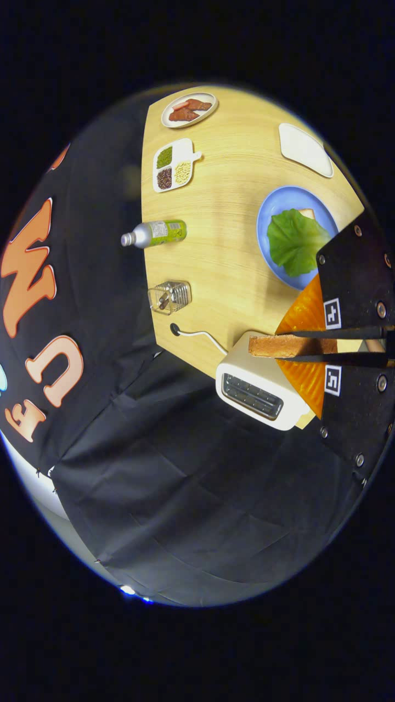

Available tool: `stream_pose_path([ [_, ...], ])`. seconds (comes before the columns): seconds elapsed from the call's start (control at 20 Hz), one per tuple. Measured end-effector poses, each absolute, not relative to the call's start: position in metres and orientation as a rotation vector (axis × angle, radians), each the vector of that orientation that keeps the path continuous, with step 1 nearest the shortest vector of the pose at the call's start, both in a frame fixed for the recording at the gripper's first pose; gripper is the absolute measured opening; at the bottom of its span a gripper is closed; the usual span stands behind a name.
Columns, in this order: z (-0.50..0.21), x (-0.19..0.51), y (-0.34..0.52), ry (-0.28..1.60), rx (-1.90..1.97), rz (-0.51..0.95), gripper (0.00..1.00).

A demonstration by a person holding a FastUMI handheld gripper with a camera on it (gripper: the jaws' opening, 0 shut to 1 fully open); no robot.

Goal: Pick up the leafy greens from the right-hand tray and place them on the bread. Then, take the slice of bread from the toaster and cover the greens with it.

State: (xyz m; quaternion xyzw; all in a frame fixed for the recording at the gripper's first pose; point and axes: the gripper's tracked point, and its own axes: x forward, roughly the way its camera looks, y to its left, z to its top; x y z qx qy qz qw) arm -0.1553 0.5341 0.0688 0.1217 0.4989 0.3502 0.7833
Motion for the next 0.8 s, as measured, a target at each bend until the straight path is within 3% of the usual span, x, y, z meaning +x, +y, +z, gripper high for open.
stream_pose_path([
  [0.8, -0.084, -0.139, 0.449, 1.222, 0.318, 0.647, 0.10],
])
